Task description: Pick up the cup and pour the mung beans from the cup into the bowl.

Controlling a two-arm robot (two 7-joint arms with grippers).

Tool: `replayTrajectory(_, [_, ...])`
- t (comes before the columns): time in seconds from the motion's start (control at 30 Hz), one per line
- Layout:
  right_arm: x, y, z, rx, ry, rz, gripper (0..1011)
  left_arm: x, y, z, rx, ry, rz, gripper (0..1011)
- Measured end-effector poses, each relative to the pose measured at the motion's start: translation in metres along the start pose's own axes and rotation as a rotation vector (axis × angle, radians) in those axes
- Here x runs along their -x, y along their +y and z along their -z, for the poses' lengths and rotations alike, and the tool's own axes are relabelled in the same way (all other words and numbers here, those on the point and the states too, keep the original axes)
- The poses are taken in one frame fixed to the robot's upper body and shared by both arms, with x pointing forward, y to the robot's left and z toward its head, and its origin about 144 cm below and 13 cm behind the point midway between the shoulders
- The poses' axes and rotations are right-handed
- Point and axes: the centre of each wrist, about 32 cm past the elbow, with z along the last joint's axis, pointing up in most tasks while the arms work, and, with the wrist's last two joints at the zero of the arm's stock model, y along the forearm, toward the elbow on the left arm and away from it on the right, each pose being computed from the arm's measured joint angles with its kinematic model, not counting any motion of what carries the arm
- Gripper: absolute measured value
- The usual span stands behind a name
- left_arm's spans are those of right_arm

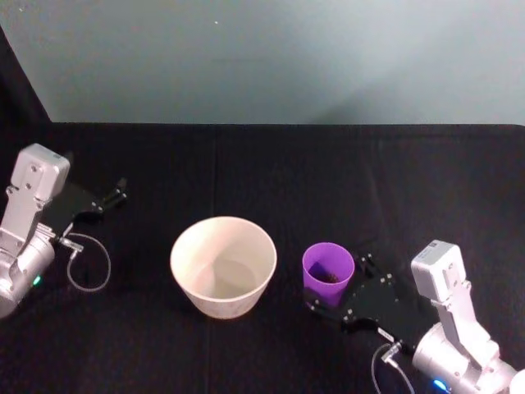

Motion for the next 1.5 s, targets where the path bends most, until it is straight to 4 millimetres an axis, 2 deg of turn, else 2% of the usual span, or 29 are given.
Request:
replayTrajectory(0.73, [0.006,0.008,0.008,-0.059,0.050,-0.004,1003,0.000,0.000,0.000,0.000,0.000,0.000,1000])
replayTrajectory(0.93, [0.006,0.008,0.010,-0.067,0.068,-0.004,899,0.000,0.000,0.000,0.000,0.000,0.000,1000])
replayTrajectory(1.03, [0.007,0.009,0.012,-0.070,0.080,-0.006,802,0.000,0.000,0.000,0.000,0.000,0.000,1000])
replayTrajectory(1.13, [0.007,0.009,0.012,-0.072,0.084,-0.006,765,0.000,0.000,0.000,0.000,0.000,0.000,1000])
replayTrajectory(1.37, [0.003,0.009,0.002,-0.088,0.080,0.003,733,0.000,0.000,0.000,0.000,0.000,0.000,1000])
replayTrajectory(1.5, [-0.003,0.011,-0.010,-0.114,0.070,0.014,723,0.000,0.000,0.000,0.000,0.000,0.000,1000])
